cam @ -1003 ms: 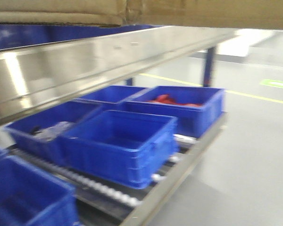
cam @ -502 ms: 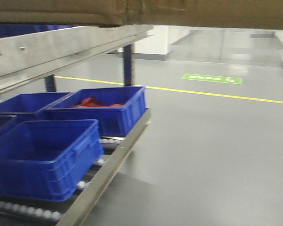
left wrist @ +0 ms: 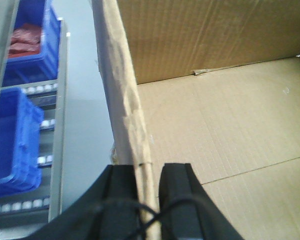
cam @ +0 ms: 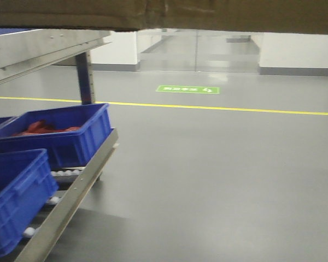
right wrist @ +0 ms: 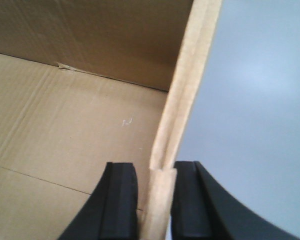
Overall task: Grab carton from right shelf to conveyor
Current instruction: 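Hold the carton with both grippers while driving away from the shelf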
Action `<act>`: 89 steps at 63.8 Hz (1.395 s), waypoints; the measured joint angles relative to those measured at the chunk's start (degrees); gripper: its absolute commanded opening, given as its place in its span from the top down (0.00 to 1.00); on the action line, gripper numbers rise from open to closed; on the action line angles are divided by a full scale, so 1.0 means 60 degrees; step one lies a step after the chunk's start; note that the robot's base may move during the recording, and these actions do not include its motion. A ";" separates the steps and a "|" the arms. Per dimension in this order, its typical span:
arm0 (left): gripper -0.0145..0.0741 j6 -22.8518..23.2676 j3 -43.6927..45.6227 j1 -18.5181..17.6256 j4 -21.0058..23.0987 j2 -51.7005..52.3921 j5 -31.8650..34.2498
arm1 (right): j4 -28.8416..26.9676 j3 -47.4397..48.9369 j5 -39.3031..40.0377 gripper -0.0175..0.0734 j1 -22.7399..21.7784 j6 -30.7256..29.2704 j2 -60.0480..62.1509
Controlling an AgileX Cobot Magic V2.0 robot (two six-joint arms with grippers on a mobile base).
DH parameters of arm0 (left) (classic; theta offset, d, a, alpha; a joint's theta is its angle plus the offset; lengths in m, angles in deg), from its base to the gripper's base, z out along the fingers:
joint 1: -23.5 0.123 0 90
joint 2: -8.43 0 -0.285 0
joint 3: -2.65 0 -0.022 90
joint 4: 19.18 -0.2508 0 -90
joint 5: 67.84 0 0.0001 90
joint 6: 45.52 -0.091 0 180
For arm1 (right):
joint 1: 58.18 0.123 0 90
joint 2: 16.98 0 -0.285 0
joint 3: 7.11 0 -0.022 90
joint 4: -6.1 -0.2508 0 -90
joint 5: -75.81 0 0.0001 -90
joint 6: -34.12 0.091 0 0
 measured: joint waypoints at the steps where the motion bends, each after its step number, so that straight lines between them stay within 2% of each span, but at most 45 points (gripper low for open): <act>1: 0.85 0.0000 0.0000 0.0000 0.0000 0.0000 0.0000 | 0.0000 0.0000 0.0000 0.88 0.0000 0.0000 0.0000; 89: 0.85 0.0000 0.0000 0.0000 0.0000 0.0000 0.0000 | 0.0000 0.0000 0.0000 0.88 0.0000 0.0000 0.0000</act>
